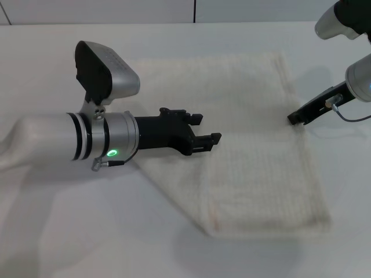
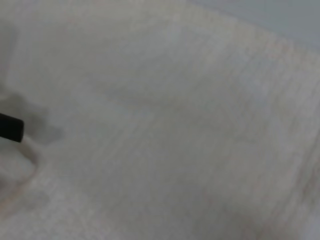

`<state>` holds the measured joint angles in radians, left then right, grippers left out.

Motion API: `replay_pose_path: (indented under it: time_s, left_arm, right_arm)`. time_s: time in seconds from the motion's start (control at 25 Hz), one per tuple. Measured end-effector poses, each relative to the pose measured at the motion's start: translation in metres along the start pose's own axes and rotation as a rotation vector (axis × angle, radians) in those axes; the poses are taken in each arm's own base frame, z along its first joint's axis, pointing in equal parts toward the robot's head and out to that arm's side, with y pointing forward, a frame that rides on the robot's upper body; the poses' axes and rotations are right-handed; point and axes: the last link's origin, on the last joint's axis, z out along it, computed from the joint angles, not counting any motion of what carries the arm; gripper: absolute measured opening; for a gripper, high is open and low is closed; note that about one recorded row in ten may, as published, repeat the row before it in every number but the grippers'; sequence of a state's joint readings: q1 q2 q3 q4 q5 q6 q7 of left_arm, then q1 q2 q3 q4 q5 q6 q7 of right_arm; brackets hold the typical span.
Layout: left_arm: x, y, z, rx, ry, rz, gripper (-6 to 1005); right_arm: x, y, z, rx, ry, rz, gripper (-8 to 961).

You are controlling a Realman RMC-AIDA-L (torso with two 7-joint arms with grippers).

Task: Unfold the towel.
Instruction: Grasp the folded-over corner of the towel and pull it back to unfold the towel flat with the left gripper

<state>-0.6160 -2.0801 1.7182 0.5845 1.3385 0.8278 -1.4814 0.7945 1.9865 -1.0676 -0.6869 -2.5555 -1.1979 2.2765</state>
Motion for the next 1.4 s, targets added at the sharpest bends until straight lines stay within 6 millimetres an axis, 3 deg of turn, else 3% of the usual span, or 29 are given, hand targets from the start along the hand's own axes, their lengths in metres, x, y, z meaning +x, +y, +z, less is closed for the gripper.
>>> replay_pose_path:
  time_s: [0.48,1.04,1.4]
  left_arm:
    - [-0.005,-0.005,0.002,0.061,-0.016,0.025,568]
    - [-0.011,0.004,0.006,0.031,-0.05,0.053,543]
    - [-0.012,0.004,0.006,0.032,-0.049,0.053,292]
  right_arm:
    - [-0.001,0.0,0.0,-0.001,-0.003,-0.001,-1]
    - [-0.003,0.0,-0.001,0.0,-0.006,-0.004,-1]
    - [0.001,0.0,0.001,-0.002,0.005,0.001,-1]
